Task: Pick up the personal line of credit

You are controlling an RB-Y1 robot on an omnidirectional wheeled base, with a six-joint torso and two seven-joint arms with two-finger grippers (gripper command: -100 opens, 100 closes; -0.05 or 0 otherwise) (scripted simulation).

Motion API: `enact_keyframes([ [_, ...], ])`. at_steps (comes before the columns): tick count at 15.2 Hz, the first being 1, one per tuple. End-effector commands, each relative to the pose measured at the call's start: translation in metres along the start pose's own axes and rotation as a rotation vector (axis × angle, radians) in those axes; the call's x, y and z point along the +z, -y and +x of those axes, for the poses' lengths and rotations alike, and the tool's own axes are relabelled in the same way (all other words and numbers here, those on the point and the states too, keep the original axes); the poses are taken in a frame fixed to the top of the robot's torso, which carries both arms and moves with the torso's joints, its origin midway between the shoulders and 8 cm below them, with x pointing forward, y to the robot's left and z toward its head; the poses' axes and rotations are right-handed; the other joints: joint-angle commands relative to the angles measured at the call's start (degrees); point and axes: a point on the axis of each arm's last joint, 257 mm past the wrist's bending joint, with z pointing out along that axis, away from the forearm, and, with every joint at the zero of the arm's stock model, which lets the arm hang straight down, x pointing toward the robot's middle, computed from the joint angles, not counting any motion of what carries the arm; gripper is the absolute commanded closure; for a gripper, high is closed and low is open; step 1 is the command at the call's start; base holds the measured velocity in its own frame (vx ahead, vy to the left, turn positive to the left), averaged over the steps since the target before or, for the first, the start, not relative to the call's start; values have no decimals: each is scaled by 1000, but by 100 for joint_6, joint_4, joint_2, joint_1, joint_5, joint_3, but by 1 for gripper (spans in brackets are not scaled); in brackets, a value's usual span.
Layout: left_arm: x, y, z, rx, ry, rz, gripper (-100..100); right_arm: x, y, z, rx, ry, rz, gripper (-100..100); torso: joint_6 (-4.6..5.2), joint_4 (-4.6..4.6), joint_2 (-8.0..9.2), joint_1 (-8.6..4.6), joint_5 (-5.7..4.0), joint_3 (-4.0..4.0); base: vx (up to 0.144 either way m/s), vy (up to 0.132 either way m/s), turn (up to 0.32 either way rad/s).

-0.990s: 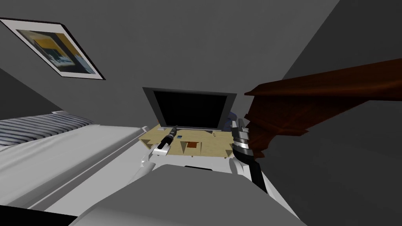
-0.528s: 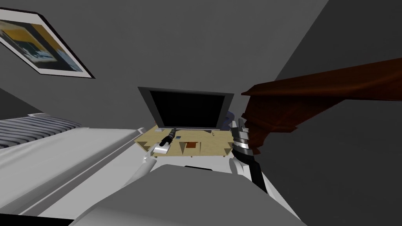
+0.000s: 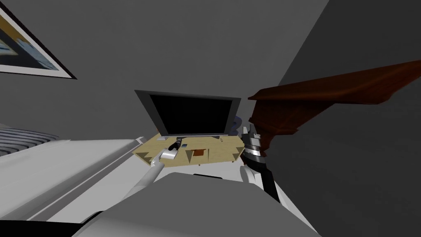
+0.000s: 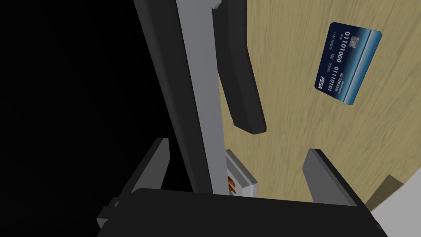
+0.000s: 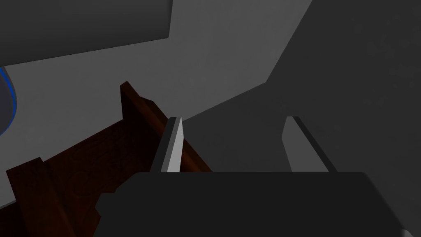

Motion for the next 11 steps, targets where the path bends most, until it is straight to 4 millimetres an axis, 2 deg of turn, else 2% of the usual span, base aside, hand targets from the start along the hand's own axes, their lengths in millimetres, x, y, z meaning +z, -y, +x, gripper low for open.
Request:
enact_keyframes([
  [1,5,-18,-7,-5,16,-55,-100,0,0,0,0,0,0,0,0,0,0,0,0,0,4,12,-44],
  [2,5,-18,-7,-5,16,-55,-100,0,0,0,0,0,0,0,-2,0,0,1,0,0,3,8,13],
  [4,11,-37,-18,-16,45,-129,-100,0,0,0,0,0,0,0,3,0,-1,-2,0,0,7,7,-153],
  [6,15,-45,-27,-27,67,-175,-100,0,0,0,0,0,0,0,-1,-1,-2,0,0,-1,8,12,-108],
  [7,14,-59,-30,-27,76,-210,-100,0,0,0,0,0,0,0,3,0,-3,0,0,-1,11,14,-156],
  [9,17,-68,-39,-37,99,-255,-100,0,0,0,0,0,0,0,-2,-1,-3,1,0,-2,9,13,-91],
  [10,16,-82,-42,-37,108,-291,-100,0,0,0,0,0,0,0,2,0,-4,1,0,-2,13,17,-150],
  [11,16,-85,-43,-37,110,-297,-100,0,0,0,0,0,0,0,1,-1,-4,2,1,-3,10,14,-66],
])
